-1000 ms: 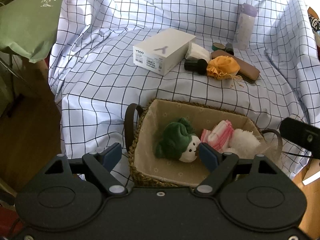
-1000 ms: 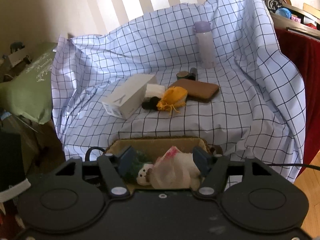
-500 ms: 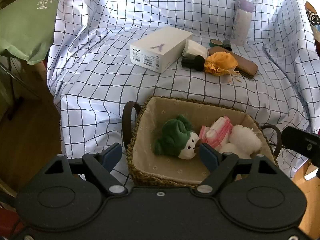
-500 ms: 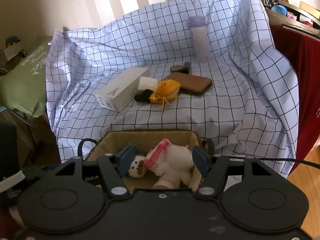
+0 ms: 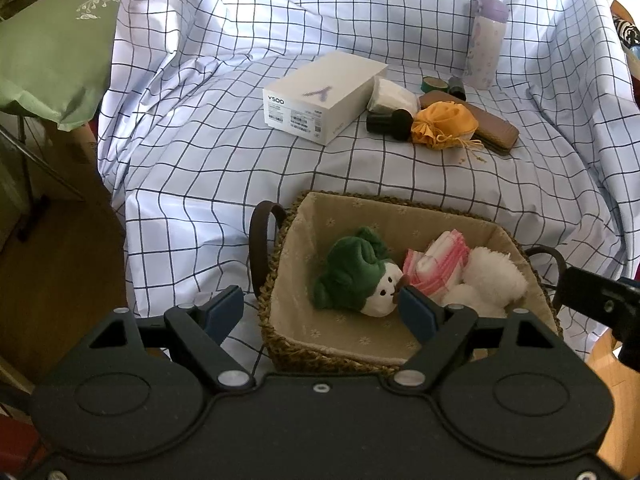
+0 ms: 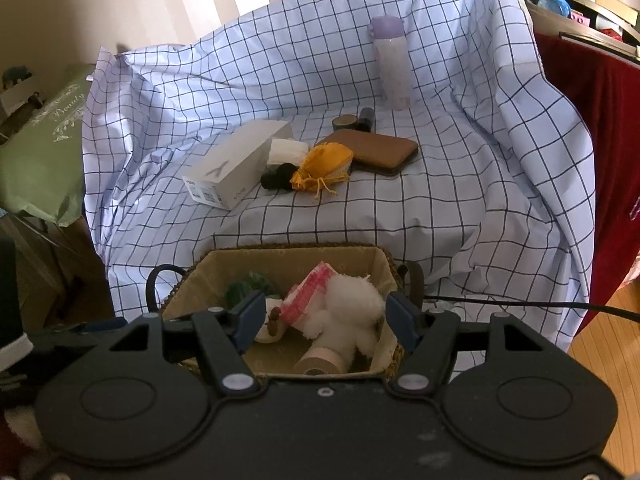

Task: Organize soft objects
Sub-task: 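Withdraw both tools from the basket toward the items on the cloth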

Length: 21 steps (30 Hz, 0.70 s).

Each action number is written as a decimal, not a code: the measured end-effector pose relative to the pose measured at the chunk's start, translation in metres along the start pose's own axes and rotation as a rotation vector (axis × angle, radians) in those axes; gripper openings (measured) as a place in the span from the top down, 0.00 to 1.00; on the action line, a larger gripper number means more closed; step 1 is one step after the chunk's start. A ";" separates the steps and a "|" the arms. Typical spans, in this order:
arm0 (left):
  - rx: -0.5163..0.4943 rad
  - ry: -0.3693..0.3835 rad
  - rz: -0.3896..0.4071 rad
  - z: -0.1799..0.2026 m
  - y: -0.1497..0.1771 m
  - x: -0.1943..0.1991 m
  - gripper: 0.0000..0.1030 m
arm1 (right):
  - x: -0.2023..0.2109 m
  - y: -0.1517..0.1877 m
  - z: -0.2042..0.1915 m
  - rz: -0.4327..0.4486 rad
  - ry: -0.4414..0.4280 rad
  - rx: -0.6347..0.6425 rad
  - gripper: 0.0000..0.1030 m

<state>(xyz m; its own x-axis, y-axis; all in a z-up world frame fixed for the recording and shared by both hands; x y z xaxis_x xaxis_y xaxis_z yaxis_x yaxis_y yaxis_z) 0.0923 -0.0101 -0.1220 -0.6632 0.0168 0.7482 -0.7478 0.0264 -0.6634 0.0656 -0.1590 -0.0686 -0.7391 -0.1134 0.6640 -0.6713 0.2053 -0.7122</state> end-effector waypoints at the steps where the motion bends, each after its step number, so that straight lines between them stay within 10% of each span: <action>1: -0.001 -0.002 0.001 0.000 0.000 0.000 0.22 | 0.000 0.001 0.001 -0.003 0.002 -0.002 0.34; 21: -0.020 -0.003 -0.025 0.002 0.008 -0.001 0.21 | -0.014 0.014 0.012 -0.084 0.036 -0.039 0.25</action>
<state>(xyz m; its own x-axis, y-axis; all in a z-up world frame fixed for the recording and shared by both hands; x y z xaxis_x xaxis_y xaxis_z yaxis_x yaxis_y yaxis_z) 0.0867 -0.0122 -0.1276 -0.6448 0.0127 0.7642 -0.7631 0.0463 -0.6446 0.0653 -0.1663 -0.0906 -0.6774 -0.0968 0.7292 -0.7276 0.2339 -0.6448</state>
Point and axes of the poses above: each gripper's, at about its wrist camera, not at the fingertips, and x roughly against the way its jaws point, z to its right, y to its underside, the point moved 9 cm from there along -x, roughly the way its jaws point, and after that the axes turned 3 degrees about z, right-handed, at the moved point
